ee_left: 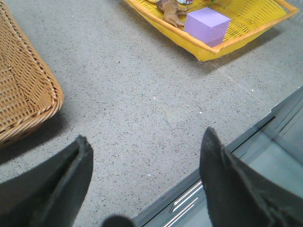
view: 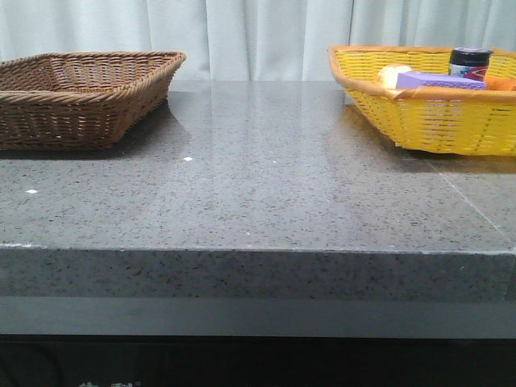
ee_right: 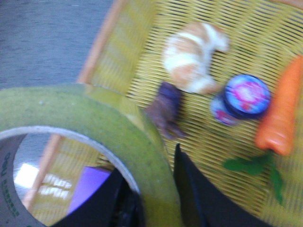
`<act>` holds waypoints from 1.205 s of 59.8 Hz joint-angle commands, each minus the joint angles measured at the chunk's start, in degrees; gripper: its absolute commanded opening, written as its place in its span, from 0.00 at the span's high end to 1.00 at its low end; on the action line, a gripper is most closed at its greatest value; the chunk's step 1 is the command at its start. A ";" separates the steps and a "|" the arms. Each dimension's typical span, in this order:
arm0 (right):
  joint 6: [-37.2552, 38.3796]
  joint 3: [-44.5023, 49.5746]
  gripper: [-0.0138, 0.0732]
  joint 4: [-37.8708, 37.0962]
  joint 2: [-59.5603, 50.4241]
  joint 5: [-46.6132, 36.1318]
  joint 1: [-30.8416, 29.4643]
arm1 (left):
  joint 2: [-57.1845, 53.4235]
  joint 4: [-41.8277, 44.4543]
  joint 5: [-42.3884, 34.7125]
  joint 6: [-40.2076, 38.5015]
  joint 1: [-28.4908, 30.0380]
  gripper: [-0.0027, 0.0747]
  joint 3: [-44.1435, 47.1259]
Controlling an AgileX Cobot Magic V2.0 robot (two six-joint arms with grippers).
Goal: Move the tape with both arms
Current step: 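Lift the tape roll with the right gripper and lower it onto the table center, then open the right gripper and raise it away from the tape roll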
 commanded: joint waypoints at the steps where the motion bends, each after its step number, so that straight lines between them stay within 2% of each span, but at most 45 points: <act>1: -0.47 -1.98 0.65 2.07 -3.57 3.31 3.76 | 0.03 -1.06 -3.97 -0.24 -0.40 0.36 -1.94; 16: -0.47 -1.98 0.65 -1.08 -3.39 2.00 15.53 | 0.03 -1.06 -3.97 -0.24 -0.40 0.36 -1.94; 27: -0.47 -1.98 0.65 -1.89 -1.14 1.42 21.35 | 0.03 -1.06 -3.97 -0.24 -0.40 0.36 -1.94; 41: -0.47 -1.98 0.65 -6.86 6.38 0.89 28.52 | 0.03 -1.06 -3.97 -0.24 -0.40 0.36 -1.94; 53: -0.41 -1.98 0.65 -12.62 12.34 -0.70 30.28 | 0.03 -1.06 -3.97 -0.24 -0.40 0.36 -1.94; 65: -0.21 -1.98 0.65 -14.54 15.78 -0.87 30.28 | 0.03 -1.06 -3.97 -0.24 -0.40 0.36 -1.94; 72: 0.19 -1.98 0.58 -14.54 15.85 -2.16 30.28 | 0.03 -1.06 -3.97 -0.24 -0.40 0.36 -1.94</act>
